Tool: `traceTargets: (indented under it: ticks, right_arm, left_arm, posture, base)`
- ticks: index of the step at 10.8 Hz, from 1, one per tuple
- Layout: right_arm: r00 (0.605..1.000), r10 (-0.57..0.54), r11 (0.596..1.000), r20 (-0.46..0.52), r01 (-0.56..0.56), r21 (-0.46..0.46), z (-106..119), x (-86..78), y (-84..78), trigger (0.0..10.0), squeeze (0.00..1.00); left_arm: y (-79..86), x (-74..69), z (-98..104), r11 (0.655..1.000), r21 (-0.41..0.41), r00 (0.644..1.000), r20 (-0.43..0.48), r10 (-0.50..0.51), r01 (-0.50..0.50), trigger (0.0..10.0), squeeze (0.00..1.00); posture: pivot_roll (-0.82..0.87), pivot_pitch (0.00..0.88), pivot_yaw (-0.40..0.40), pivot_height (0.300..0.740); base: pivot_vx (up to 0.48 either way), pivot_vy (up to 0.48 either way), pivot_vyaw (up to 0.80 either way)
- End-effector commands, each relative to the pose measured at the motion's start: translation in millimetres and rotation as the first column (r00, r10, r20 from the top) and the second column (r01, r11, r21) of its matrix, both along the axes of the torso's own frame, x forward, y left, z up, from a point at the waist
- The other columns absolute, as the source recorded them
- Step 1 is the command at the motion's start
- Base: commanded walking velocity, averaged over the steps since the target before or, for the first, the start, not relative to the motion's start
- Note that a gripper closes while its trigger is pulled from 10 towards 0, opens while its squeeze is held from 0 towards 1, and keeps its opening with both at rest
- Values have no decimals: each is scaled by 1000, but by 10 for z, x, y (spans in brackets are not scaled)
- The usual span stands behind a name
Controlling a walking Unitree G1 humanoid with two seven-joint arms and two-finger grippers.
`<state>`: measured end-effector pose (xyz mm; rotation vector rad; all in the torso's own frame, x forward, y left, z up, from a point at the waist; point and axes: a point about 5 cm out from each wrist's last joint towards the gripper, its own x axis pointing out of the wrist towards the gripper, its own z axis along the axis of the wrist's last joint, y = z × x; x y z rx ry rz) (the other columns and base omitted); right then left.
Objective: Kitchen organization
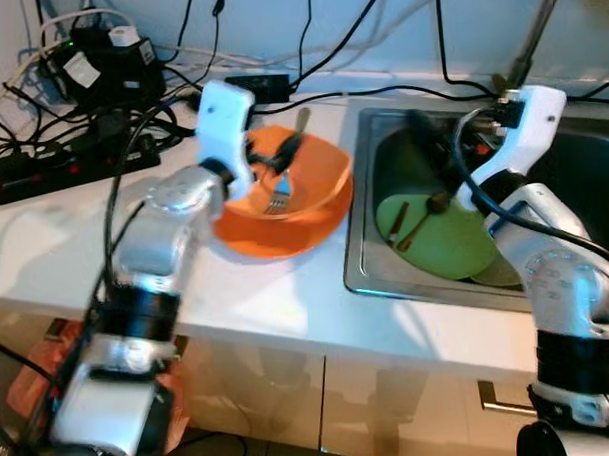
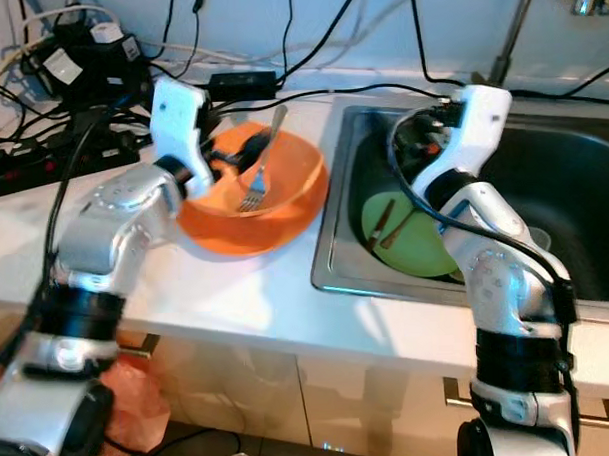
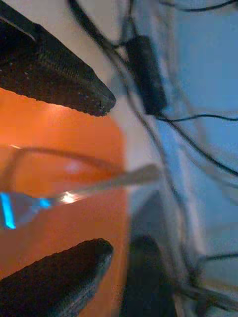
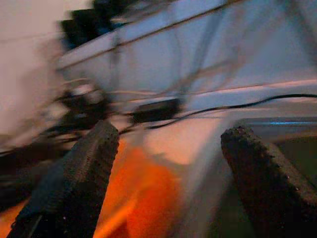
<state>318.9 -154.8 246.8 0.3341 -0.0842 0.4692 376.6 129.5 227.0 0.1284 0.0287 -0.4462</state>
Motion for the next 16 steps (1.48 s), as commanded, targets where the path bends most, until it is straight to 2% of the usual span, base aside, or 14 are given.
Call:
traceTargets:
  ticks: [1, 2, 3, 5, 7, 9, 11, 12, 13, 15, 16]
  right_arm:
    - [997, 78, 996, -18, -79, -28, -5, -79, 76, 10000, 0]
    - [992, 114, 986, -57, -119, -113, -46, -143, 109, 10000, 0]
    - [983, 142, 976, -119, -159, -147, -127, -229, 133, 10000, 0]
    - [965, 183, 961, -190, -216, -171, -234, -335, 160, 10000, 0]
    - [939, 253, 935, -232, -298, -190, -264, -455, 213, 10000, 0]
    - [939, 244, 935, -240, -294, -197, -267, -467, 203, 10000, 0]
    - [938, 242, 935, -248, -294, -199, -285, -481, 214, 10000, 0]
    - [938, 241, 935, -249, -293, -198, -293, -482, 225, 10000, 0]
    - [938, 240, 936, -251, -292, -196, -303, -481, 230, 10000, 0]
    - [935, 244, 935, -259, -298, -194, -321, -488, 237, 10000, 0]
    - [932, 249, 933, -264, -304, -195, -328, -497, 232, 10000, 0]
  left_arm:
    - [4, 27, 22, 999, 40, 1000, 4, -17, 17, 10000, 0]
    - [69, 65, -15, 997, 73, 1000, -21, -13, 14, 10000, 0]
    - [158, 107, -58, 996, 92, 998, -61, -10, 15, 10000, 0]
    - [222, 170, -83, 997, 78, 995, -99, -21, 28, 10000, 0]
    - [168, 224, -120, 990, 107, 988, -133, -76, 90, 10000, 0]
    - [110, 268, -53, 987, 111, 987, -124, -100, 114, 10000, 0]
    - [57, 306, 89, 974, 166, 986, -84, -141, 153, 10000, 0]
    - [68, 334, 192, 966, 216, 990, -40, -133, 139, 10000, 0]
    - [84, 354, 266, 967, 226, 993, -13, -119, 119, 10000, 0]
    - [91, 361, 164, 962, 230, 988, -81, -132, 147, 10000, 0]
    - [48, 343, 9, 954, 226, 974, -158, -164, 197, 10000, 0]
  posture:
    - [11, 62, 80, 740]
    - [13, 69, 89, 740]
    - [14, 83, 103, 740]
    - [15, 97, 117, 740]
    - [9, 104, 127, 740]
    - [10, 104, 131, 740]
    - [14, 102, 137, 740]
    - [15, 101, 140, 740]
    - [16, 102, 140, 740]
    - [15, 106, 137, 740]
    - [16, 109, 137, 740]
  base:
    - [0, 0, 0]
    - [0, 0, 0]
    - [0, 0, 0]
    - [0, 0, 0]
    - [0, 0, 0]
    - [0, 0, 0]
    - [0, 0, 0]
    - [0, 0, 0]
    - [0, 0, 0]
    - [0, 0, 0]
    - [0, 0, 0]
